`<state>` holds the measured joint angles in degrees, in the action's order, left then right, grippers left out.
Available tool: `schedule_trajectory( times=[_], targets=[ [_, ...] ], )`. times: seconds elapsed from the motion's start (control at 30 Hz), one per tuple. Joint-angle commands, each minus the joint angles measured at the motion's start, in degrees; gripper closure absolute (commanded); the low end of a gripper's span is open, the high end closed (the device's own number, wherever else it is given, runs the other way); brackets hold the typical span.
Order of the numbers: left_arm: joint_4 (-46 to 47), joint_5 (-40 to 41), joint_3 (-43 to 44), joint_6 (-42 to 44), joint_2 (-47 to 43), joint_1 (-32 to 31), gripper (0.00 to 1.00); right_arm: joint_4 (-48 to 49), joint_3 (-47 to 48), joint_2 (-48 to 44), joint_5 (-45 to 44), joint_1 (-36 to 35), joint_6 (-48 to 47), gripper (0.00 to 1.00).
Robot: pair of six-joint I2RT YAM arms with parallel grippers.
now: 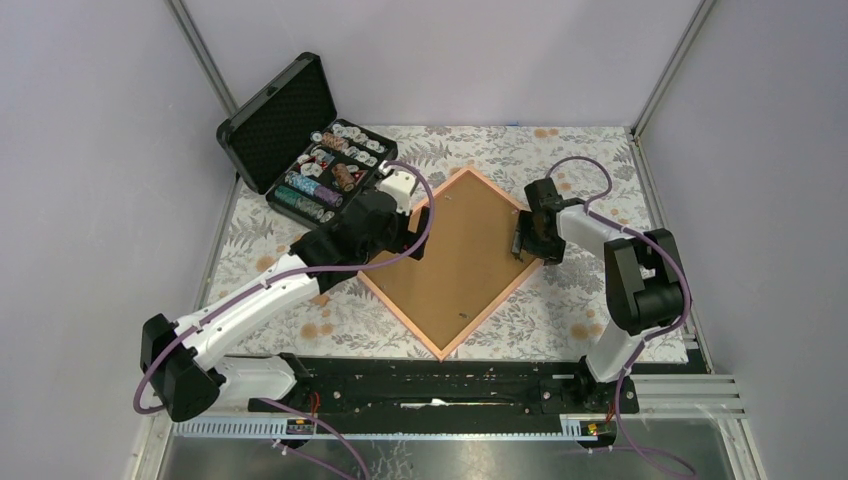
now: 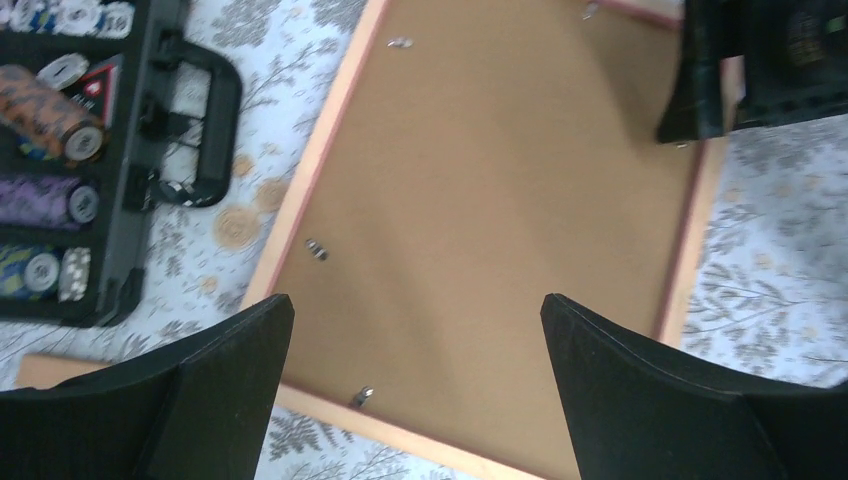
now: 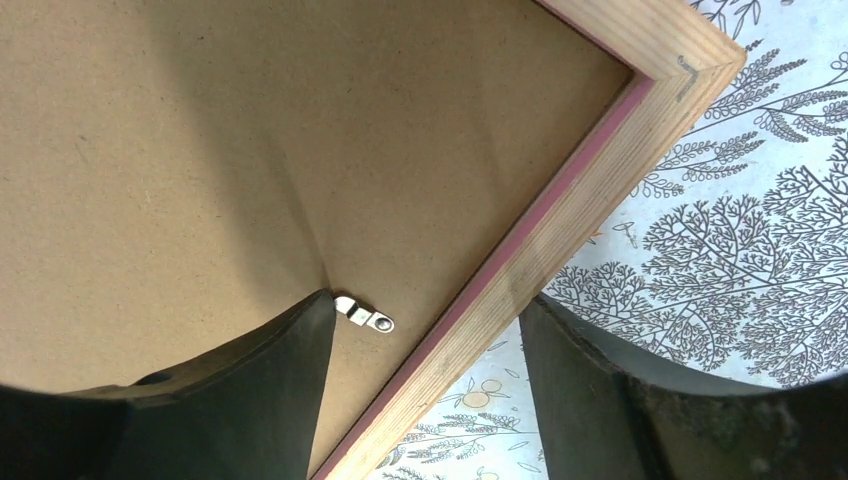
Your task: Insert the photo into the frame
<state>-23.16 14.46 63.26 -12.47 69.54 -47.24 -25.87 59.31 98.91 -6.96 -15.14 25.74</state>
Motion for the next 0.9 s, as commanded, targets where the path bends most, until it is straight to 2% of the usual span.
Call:
schedule_trajectory(
  times=[0.0, 0.2, 0.3, 0.37, 0.4, 0.53, 0.73, 0.87],
  targets=[
    [3.16, 3.56, -1.05, 2.37, -2.03, 1.10, 0.01, 0.63, 1.21, 2.90, -3.39, -0.76, 1.86, 0.30],
    [4.77, 5.21, -2.54, 2.09, -4.91, 1.10, 0.01, 1.54, -1.64, 1.38, 0.14, -0.86, 3.76, 0.59],
    [5.20, 5.54, -2.75, 1.86, -5.78, 1.10, 0.01, 2.30, -2.48, 0.64, -1.31, -0.84, 4.51, 0.79],
    [5.51, 5.88, -3.02, 1.71, -6.26, 1.21, 0.01, 2.35, -2.09, 0.54, -1.18, -0.78, 4.49, 0.95],
    [5.66, 5.91, -3.22, 1.67, -6.48, 1.19, 0.01, 2.48, -2.01, 0.38, -1.02, -0.75, 4.62, 1.00],
    [5.63, 6.70, -3.36, 1.40, -6.52, 1.19, 0.01, 5.68, -1.46, -0.60, 0.79, 0.22, 1.20, 1.00],
    [5.47, 6.44, -3.35, 1.00, -5.77, 1.19, 0.01, 3.47, 7.05, 1.45, 5.57, 1.43, -18.55, 1.00],
    [5.14, 5.31, -3.00, -0.30, -4.12, 1.81, 0.01, 5.39, 9.89, 0.45, 9.34, 1.71, -25.10, 1.00]
  ],
)
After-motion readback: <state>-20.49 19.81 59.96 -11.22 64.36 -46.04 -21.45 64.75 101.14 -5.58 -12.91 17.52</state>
